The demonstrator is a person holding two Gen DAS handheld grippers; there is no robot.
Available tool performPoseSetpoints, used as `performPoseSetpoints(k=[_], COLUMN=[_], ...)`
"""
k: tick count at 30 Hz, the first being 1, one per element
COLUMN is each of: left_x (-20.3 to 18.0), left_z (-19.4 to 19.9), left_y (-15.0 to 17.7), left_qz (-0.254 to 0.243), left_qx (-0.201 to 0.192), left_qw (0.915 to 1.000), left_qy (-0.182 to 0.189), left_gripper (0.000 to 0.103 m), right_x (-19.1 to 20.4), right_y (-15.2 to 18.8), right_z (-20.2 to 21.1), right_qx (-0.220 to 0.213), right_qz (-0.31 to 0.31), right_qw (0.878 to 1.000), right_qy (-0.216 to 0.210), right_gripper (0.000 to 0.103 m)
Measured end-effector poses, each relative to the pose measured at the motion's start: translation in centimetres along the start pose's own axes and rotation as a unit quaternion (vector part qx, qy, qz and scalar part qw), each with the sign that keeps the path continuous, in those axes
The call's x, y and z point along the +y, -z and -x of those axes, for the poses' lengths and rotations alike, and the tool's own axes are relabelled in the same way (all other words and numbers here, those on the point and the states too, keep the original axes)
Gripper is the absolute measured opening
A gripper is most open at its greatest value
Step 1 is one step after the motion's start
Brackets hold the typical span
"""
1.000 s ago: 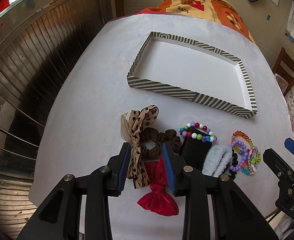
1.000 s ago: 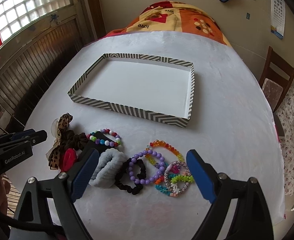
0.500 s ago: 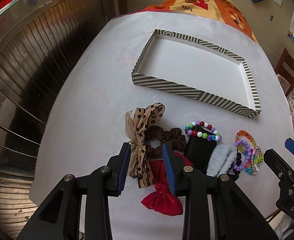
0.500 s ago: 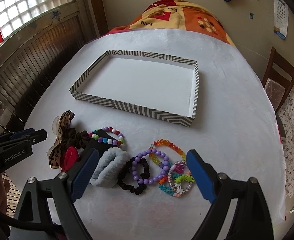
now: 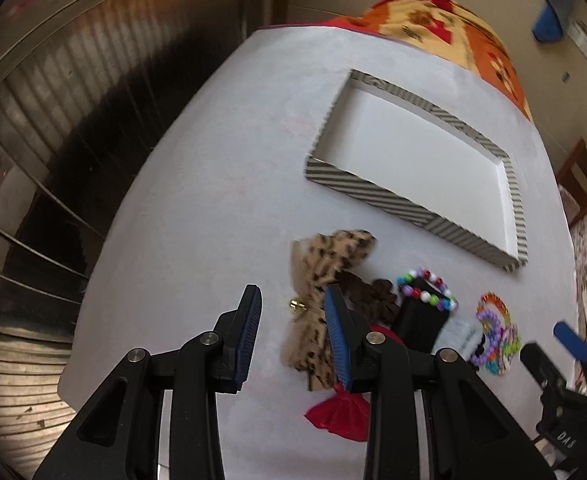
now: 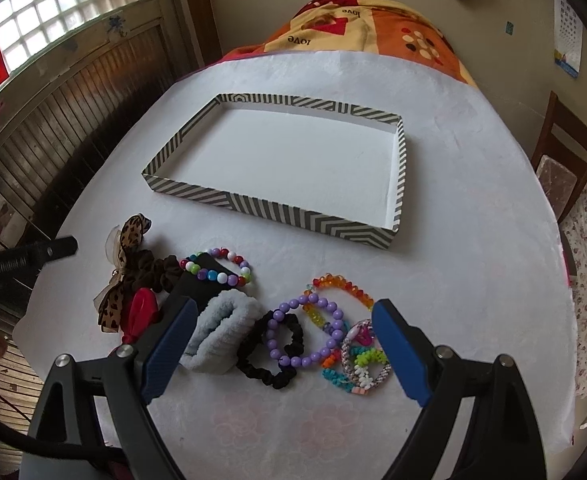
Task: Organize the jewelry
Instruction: 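Grasp the leopard-print bow with the left gripper while the right grasps the multicolour bead bracelet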
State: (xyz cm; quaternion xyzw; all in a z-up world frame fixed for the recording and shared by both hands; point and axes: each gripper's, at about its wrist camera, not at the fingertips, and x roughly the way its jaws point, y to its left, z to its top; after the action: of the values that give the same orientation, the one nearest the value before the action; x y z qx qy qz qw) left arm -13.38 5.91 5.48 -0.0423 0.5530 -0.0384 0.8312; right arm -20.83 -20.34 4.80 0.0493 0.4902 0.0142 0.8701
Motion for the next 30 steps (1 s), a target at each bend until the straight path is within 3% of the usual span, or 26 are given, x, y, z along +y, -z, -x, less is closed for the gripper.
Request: performPoseSetpoints(k=[6, 12, 25, 30], left_x=[1.2, 0.9, 0.1, 0.3], left_z=[-1.0, -2.7, -3.2, -3.7], left_y=[-0.3, -0.1, -0.4, -0.5], left_qz=[0.022, 0.021, -0.006, -0.004], left_qx=[0.02, 0.05, 0.048, 0.059], left_qw=[0.9994, 0.9981, 0.9987, 0.9978], left_qy=[0.018, 0.03, 0.016, 0.032], left_gripper=[0.024, 0.024, 0.024, 0.024], right_x=[1.1, 2.8, 3.4, 3.4], right_y=[-0.1, -0.8, -1.4, -1.5], right_z=[-0.8, -2.7, -4.0, -4.6], right_qx=[-0.001, 0.009, 0.023, 0.029], right_qz=[0.023, 0.058, 0.061, 0.061], right_qw=[0.999, 0.997, 0.996, 0.996], right_qy=[-0.031, -0.051, -0.06, -0.065], right_gripper=[0.091, 0.078, 0.078, 0.078])
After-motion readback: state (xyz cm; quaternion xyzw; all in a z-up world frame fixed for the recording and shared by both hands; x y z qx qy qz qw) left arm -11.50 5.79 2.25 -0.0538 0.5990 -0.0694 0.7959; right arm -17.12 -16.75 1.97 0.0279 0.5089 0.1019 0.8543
